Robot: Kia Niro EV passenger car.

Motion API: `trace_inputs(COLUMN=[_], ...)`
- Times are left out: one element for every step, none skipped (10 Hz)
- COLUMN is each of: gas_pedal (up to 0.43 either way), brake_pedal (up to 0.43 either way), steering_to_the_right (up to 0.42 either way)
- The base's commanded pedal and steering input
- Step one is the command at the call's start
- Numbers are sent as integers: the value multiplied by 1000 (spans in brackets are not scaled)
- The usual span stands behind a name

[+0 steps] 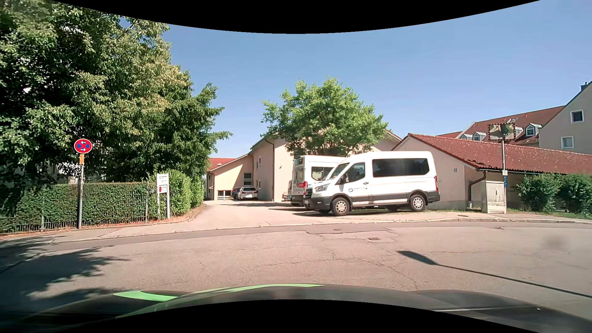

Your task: Follow the waypoints while adhering to traffic rules and regulations

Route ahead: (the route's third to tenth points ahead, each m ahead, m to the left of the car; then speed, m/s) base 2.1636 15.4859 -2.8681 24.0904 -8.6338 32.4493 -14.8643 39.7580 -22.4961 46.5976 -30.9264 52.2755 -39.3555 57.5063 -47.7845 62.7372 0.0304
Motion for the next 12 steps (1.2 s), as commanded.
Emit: trace_inputs(gas_pedal=[0, 0, 0, 0, 0, 0, 0, 0, 0, 0, 0, 0], brake_pedal=[494, 494, 500, 506, 506, 500, 488, 463, 421, 317, 0, 0], steering_to_the_right=[-704, -704, -704, -704, -704, -704, -704, -704, -704, -704, -704, -704])
